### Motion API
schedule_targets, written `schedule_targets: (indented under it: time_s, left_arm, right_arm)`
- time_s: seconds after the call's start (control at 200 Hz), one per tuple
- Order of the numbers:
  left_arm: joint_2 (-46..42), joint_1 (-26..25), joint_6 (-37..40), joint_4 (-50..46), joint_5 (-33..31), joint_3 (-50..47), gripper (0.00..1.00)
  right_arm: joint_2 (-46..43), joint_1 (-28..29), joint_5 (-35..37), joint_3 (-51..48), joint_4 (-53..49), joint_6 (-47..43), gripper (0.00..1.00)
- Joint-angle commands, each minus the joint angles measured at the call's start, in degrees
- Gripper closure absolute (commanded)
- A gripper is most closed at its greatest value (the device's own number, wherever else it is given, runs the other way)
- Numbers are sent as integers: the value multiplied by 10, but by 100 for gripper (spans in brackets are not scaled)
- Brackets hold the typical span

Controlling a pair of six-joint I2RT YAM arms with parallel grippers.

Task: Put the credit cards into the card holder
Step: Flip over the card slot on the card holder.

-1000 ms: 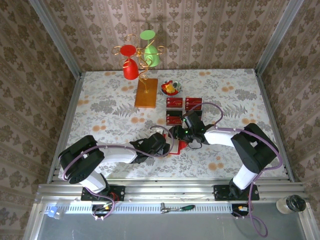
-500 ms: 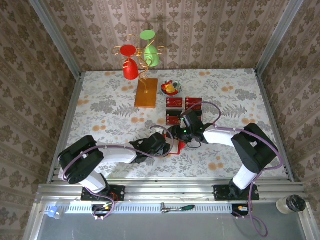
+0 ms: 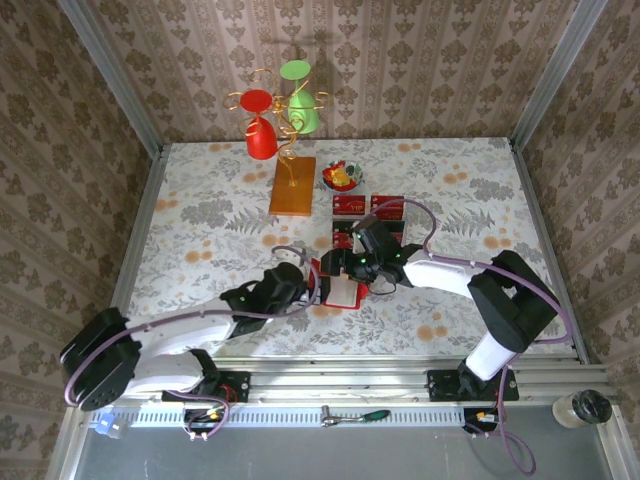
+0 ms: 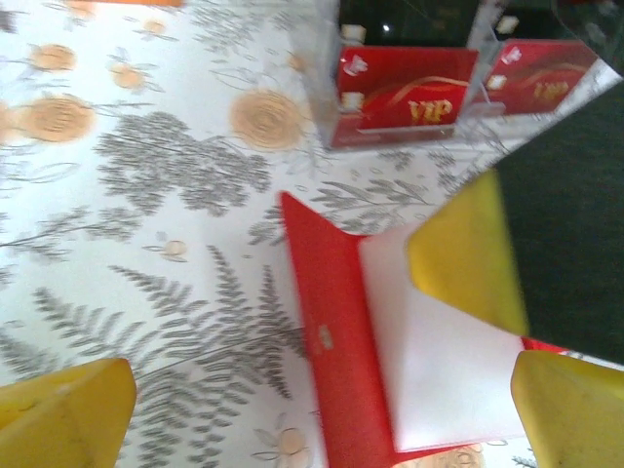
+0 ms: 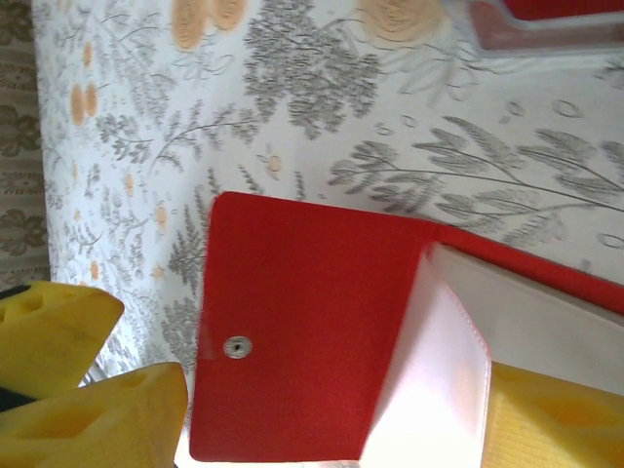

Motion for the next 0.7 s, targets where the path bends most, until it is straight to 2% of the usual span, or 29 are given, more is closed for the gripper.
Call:
schedule_targets:
  time_s: [0.0,0.435,0.695]
  left_arm:
    - [-44,22,-14,-39,-11,-25,0]
    - [-135,65,-17,-90,-6,-64,0]
    - [-138,69,-19,-96,-3,-72,0]
  right_arm:
    - [4,13,-4,27,-8,15,25]
    - [122,46,6,92,36,44,24]
    - [138,47,3,76,54,53,24]
